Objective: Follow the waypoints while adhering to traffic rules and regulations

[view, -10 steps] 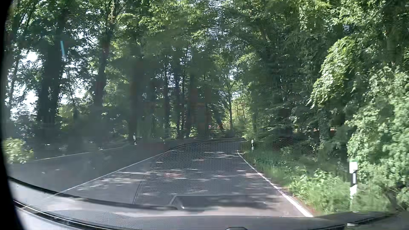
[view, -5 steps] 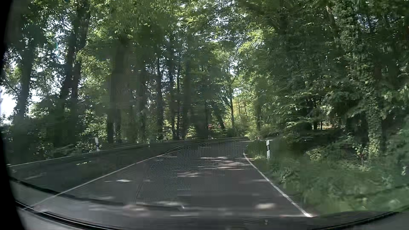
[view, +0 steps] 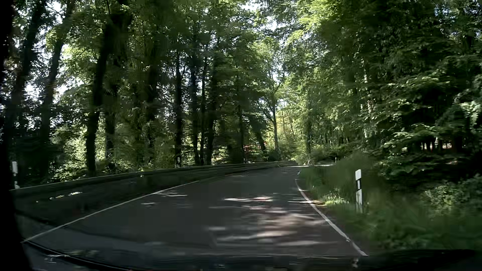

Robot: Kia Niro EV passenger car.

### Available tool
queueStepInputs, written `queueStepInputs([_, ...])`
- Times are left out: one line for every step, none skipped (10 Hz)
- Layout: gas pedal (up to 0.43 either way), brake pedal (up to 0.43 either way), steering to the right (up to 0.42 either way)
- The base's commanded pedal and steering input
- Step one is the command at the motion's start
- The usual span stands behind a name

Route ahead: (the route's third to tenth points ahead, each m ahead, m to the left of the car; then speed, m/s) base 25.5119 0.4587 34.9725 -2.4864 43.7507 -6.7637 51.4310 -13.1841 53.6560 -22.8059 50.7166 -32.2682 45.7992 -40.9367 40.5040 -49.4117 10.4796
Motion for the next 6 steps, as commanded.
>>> queueStepInputs([0.209,0.0,-0.001])
queueStepInputs([0.209,0.0,-0.001])
queueStepInputs([0.209,0.0,-0.001])
queueStepInputs([0.197,0.0,-0.001])
queueStepInputs([0.197,0.0,-0.001])
queueStepInputs([0.197,0.0,-0.001])
